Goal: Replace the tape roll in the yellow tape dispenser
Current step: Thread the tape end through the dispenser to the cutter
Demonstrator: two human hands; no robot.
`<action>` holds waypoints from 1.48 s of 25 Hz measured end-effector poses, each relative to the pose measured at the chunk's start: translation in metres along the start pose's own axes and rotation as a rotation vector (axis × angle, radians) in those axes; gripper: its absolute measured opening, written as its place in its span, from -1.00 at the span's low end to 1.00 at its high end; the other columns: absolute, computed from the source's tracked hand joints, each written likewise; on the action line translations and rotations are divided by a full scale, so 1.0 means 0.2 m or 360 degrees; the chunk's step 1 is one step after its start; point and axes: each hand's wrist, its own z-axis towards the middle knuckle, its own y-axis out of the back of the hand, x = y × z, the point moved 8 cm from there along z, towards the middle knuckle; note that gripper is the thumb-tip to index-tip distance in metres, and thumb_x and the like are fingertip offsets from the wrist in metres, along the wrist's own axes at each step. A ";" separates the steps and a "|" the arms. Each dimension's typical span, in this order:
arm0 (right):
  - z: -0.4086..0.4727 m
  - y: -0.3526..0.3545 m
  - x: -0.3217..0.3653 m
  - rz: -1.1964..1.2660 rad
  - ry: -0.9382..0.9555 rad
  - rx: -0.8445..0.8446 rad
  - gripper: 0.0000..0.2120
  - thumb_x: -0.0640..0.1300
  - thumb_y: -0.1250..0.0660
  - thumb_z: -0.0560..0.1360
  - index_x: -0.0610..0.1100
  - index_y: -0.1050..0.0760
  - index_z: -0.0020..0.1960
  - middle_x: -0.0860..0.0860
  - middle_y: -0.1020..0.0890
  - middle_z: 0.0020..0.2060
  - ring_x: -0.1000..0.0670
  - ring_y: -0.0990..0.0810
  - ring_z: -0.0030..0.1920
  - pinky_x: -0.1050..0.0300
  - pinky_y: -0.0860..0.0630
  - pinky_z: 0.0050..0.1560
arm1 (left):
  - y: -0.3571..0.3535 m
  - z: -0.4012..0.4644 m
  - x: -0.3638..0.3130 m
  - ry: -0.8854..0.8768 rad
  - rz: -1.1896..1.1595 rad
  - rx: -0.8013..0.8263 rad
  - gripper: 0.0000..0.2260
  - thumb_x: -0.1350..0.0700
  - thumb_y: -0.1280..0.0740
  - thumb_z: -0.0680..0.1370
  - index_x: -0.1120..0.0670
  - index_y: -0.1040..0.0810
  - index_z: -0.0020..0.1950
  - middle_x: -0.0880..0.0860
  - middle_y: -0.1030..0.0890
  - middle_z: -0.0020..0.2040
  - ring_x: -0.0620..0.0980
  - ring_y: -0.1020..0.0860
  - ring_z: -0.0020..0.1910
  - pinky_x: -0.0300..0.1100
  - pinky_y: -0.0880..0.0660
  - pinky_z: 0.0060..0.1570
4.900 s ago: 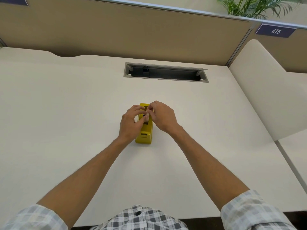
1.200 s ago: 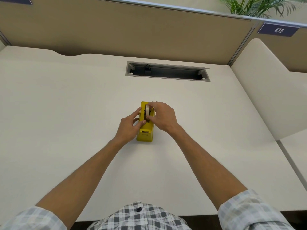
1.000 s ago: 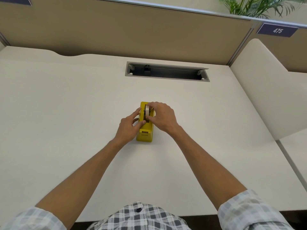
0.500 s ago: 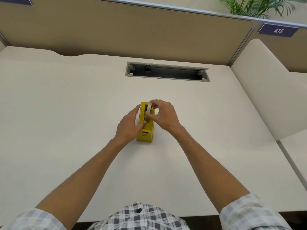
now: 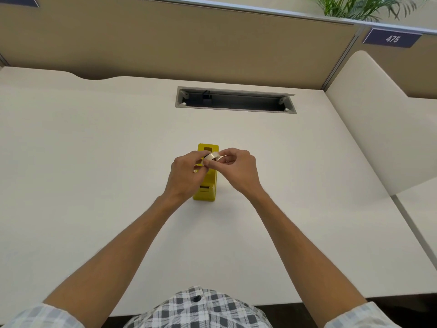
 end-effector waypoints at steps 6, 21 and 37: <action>-0.03 0.05 0.06 -0.0184 0.0261 0.0215 -0.55 0.18 -0.46 0.39 0.06 -0.54 0.22 0.18 -0.62 0.03 0.18 -0.60 -0.02 0.17 -0.55 -0.03 | -0.01 0.01 0.06 0.0262 -0.0304 0.0248 -0.73 0.12 -0.44 0.49 0.03 -0.63 0.19 -0.02 -0.70 -0.01 -0.16 -0.67 -0.03 -0.36 -0.55 -0.03; -0.03 0.02 0.06 -0.0145 0.0362 0.0303 -0.75 0.15 -0.33 0.52 0.04 -0.66 0.05 0.15 -0.70 -0.05 0.13 -0.62 -0.04 0.17 -0.48 -0.12 | -0.03 0.01 0.03 0.0520 -0.0729 0.0636 -0.73 0.13 -0.45 0.47 0.08 -0.64 0.17 0.05 -0.71 0.04 -0.03 -0.65 0.08 -0.30 -0.56 -0.03; -0.04 -0.01 -0.03 0.0187 0.0185 0.0258 -0.84 -0.03 -0.52 0.39 0.01 -0.68 -0.04 0.12 -0.72 -0.10 0.12 -0.68 -0.16 0.21 -0.57 -0.10 | -0.04 0.00 0.09 0.0688 -0.0785 0.0674 -0.74 0.22 -0.39 0.51 0.10 -0.60 0.20 0.06 -0.67 0.13 0.00 -0.61 0.16 -0.14 -0.53 0.16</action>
